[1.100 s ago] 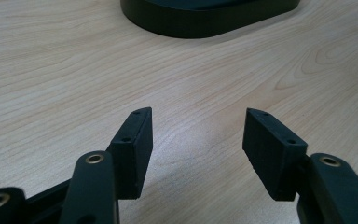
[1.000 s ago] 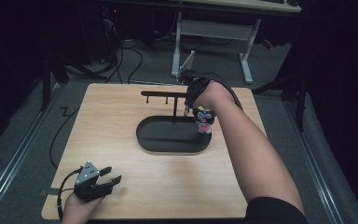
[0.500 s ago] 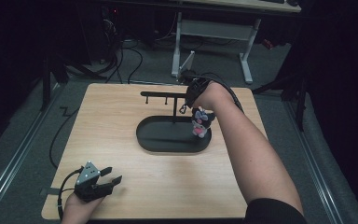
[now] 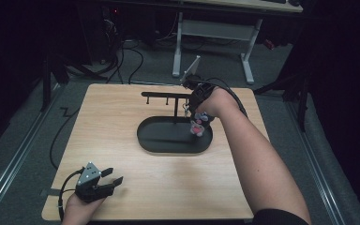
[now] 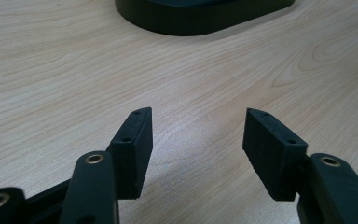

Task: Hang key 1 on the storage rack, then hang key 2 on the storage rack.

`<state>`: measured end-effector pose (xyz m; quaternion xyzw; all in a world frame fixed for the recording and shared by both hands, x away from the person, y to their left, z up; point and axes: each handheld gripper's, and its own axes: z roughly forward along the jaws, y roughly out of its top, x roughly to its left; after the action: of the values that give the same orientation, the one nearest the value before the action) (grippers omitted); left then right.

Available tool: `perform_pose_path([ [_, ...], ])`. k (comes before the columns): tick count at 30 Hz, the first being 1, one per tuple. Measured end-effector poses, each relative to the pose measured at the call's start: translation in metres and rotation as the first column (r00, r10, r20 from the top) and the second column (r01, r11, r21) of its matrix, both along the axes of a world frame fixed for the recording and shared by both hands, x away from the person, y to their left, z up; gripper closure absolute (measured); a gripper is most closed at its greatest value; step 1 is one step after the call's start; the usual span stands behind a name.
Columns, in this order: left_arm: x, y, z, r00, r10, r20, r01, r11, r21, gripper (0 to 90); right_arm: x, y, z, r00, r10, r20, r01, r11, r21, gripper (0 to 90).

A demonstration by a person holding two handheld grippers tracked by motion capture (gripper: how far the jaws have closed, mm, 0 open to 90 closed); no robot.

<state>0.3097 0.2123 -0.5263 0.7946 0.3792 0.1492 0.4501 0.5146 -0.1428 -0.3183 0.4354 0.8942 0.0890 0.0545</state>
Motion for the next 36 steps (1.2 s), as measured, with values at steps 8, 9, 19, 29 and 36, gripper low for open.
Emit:
perform_pose_path([
  [8,0.000,-0.004,-0.001,0.9999,-0.011,-0.003,0.011,0.9999,0.005,43.2,-0.022,-0.020,-0.017,0.9993,-0.035,0.010,0.035,0.997,0.063,65.2],
  [9,-0.001,-0.004,-0.001,0.9999,-0.013,-0.002,0.013,0.9999,0.008,43.2,-0.025,-0.023,-0.020,0.9992,-0.038,0.012,0.037,0.997,0.070,64.5],
  [19,0.001,-0.005,-0.002,0.9999,-0.014,-0.009,0.014,0.9999,0.008,43.2,-0.057,-0.045,-0.046,0.9977,-0.044,0.051,0.036,0.990,0.136,58.5],
  [29,0.001,-0.008,-0.002,0.9998,-0.017,-0.010,0.017,0.9998,0.013,42.9,-0.104,-0.076,-0.089,0.9760,-0.081,0.202,0.034,0.973,0.228,48.0],
  [36,0.000,-0.008,-0.002,0.9998,-0.014,-0.012,0.014,0.9999,0.007,42.4,-0.165,-0.106,-0.151,0.8901,-0.216,0.401,0.072,0.936,0.344,42.6],
])
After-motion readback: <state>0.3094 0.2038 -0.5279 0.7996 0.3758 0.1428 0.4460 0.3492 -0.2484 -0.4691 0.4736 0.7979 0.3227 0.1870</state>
